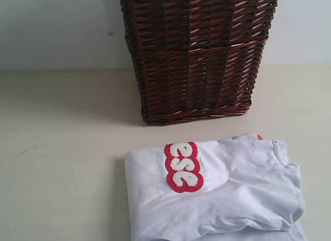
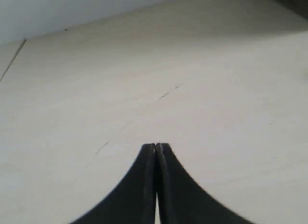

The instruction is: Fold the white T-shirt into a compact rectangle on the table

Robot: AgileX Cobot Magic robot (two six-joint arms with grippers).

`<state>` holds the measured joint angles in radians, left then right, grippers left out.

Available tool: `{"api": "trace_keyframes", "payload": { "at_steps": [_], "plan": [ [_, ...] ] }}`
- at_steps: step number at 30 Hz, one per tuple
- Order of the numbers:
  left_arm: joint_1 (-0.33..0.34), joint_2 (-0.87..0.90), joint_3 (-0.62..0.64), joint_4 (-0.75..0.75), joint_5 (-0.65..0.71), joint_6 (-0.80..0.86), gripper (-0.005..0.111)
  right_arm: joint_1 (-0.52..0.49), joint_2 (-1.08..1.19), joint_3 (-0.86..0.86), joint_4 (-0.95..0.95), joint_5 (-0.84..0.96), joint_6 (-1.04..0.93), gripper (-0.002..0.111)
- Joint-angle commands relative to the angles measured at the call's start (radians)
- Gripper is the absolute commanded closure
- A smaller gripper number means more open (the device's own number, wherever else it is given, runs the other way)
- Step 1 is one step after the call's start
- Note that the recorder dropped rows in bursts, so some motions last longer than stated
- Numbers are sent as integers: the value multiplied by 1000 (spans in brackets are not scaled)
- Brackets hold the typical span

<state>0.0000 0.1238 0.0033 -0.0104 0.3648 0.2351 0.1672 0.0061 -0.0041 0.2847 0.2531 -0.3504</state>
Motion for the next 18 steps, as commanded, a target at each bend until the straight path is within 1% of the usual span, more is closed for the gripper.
{"api": "trace_keyframes", "payload": {
  "at_steps": [1,4,9,14,18],
  "plan": [
    [1,-8,-3,-10,-8,3,107,-5,-6,4,-38,92,6,108],
    [1,-8,-3,-10,-6,3,107,-19,-6,4,-139,126,-6,108],
    [1,-8,-3,-10,-6,3,107,-162,-6,4,-142,127,4,108],
    [1,-8,-3,-10,-6,3,107,-197,-6,4,-156,161,-6,108],
    [1,-8,-3,-10,-6,3,107,-274,-6,4,-154,159,-6,108]
  ]
}}
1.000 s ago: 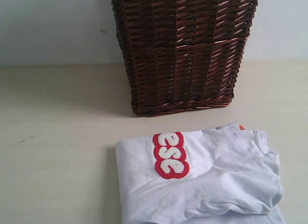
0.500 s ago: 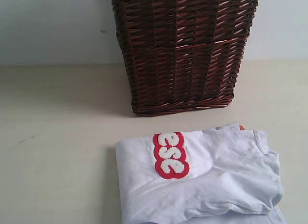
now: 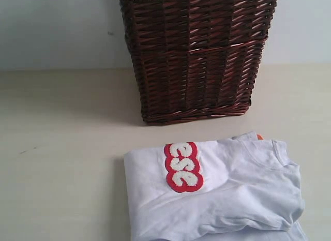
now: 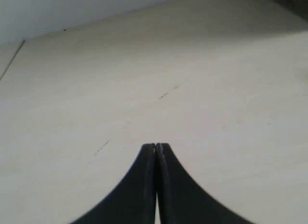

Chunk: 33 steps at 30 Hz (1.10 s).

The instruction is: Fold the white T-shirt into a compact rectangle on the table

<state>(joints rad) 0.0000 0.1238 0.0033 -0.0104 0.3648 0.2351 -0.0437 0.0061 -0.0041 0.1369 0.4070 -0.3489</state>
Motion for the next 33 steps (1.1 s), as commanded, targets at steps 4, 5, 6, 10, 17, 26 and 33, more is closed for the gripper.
{"api": "trace_keyframes", "payload": {
  "at_steps": [4,5,6,10,17,26,33],
  "plan": [
    [1,-8,-3,-10,-6,3,107,-81,-6,4,-4,3,-5,108],
    [1,-8,-3,-10,-6,3,107,-81,-6,4,-4,3,-5,108],
    [1,-8,-3,-10,-6,3,107,-81,-6,4,-4,3,-5,108],
    [1,-8,-3,-10,-6,3,107,-81,-6,4,-4,3,-8,108],
    [1,-21,-3,-8,-6,3,107,-81,-6,4,-4,3,-8,108],
    [59,-124,-3,-8,-6,3,107,-81,-6,4,-4,3,-8,108],
    [149,-124,-3,-8,-6,3,107,-81,-6,4,-4,3,-8,108]
  ]
}}
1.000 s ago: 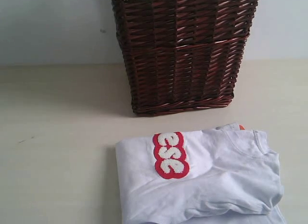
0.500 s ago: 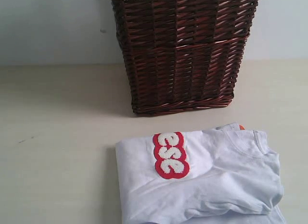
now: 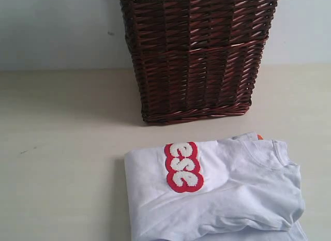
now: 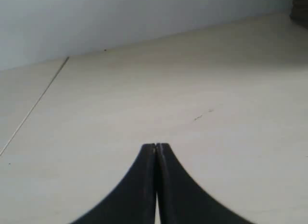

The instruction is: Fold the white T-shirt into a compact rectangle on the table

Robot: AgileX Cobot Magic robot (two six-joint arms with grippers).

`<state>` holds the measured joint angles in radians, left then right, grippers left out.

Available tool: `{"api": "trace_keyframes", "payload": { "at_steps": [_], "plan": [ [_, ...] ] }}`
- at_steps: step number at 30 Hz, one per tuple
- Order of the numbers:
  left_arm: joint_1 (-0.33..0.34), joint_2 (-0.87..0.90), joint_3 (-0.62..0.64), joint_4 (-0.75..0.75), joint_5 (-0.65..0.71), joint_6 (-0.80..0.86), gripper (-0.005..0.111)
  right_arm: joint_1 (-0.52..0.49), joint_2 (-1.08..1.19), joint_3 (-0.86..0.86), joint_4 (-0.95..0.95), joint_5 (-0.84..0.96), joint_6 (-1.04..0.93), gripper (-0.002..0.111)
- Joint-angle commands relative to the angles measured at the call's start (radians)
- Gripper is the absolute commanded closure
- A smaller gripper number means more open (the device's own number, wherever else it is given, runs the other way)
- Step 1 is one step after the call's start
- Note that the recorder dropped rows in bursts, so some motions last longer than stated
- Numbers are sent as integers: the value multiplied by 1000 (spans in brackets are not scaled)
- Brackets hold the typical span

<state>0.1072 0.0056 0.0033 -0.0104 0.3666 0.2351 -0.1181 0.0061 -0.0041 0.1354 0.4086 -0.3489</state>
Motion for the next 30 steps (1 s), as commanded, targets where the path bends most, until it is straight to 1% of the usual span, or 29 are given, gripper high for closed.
{"api": "trace_keyframes", "payload": {
  "at_steps": [1,4,23,30],
  "plan": [
    [47,-6,-3,-8,-8,3,107,-6,-6,4,-3,1,-8,108],
    [63,-6,-3,-8,-8,3,107,-6,-6,4,-3,1,-8,108],
    [63,-6,-3,-8,-8,3,107,-6,-6,4,-3,1,-8,108],
    [31,-6,-3,-8,-8,3,107,-6,-6,4,-3,1,-8,108]
  ]
}}
